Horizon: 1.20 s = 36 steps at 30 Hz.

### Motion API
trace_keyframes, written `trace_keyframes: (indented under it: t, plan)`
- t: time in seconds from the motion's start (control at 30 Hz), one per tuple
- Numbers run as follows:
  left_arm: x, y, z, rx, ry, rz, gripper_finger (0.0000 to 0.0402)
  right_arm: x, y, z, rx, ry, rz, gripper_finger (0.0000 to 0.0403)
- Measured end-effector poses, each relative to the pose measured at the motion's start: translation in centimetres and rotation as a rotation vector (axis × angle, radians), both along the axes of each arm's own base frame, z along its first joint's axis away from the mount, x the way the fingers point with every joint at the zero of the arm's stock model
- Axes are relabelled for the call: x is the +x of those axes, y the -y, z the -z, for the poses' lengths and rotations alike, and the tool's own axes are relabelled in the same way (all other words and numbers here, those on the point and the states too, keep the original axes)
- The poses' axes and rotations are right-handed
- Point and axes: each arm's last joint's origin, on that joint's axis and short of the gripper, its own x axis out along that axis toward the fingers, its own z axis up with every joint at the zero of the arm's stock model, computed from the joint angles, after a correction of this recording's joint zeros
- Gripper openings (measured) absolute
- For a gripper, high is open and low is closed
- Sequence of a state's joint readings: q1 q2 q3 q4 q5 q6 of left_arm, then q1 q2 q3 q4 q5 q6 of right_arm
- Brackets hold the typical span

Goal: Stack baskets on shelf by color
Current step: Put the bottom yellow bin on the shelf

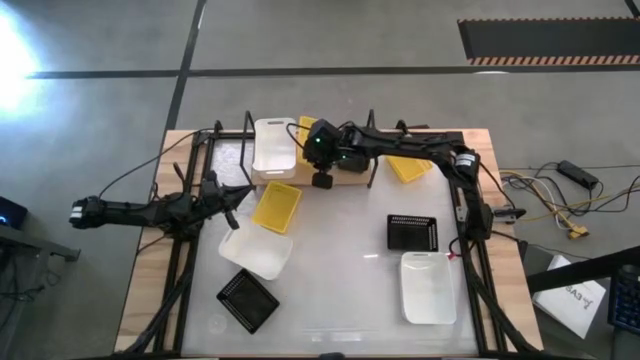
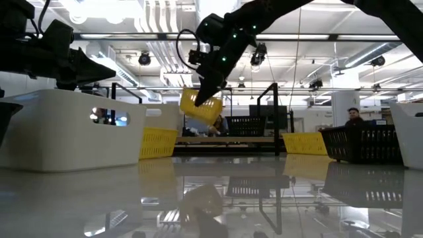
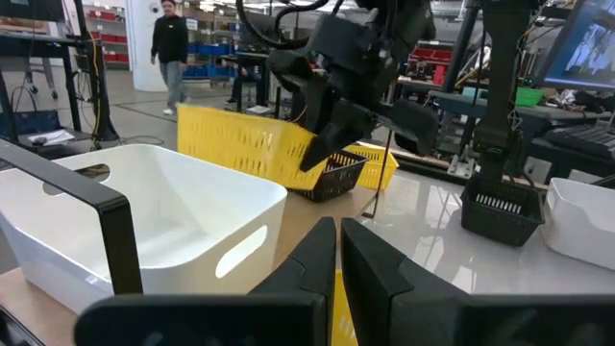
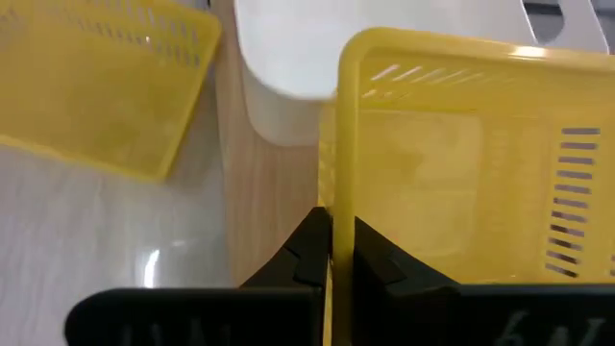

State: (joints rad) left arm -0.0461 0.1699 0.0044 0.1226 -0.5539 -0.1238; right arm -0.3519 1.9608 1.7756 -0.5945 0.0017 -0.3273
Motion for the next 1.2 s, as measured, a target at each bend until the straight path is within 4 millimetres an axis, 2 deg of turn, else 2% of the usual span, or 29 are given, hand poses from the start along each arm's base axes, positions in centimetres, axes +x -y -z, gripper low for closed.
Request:
trace_keyframes:
  t: [0.23, 0.57, 1.0, 1.2]
  plan:
    - [0.0, 0.0, 0.0, 0.000, -0.001, 0.000, 0.0004, 0.5, 0.3, 2.2, -0.018, -0.066, -0.023, 0.0008]
    - [0.0, 0.0, 0.0, 0.000, 0.000, 0.000, 0.0004, 0.4, 0.5, 2.4, -0.067, -0.104, -0.004, 0.0009]
    - [0.0, 0.0, 0.0, 0.000, 0.000, 0.000, 0.0004, 0.7, 0.7, 4.4, -0.057, -0.158, -0.013, 0.0009]
    - [0.0, 0.0, 0.0, 0.000, 0.000, 0.000, 0.0004, 0.7, 0.7, 4.5, -0.060, -0.162, -0.019, 0.0017]
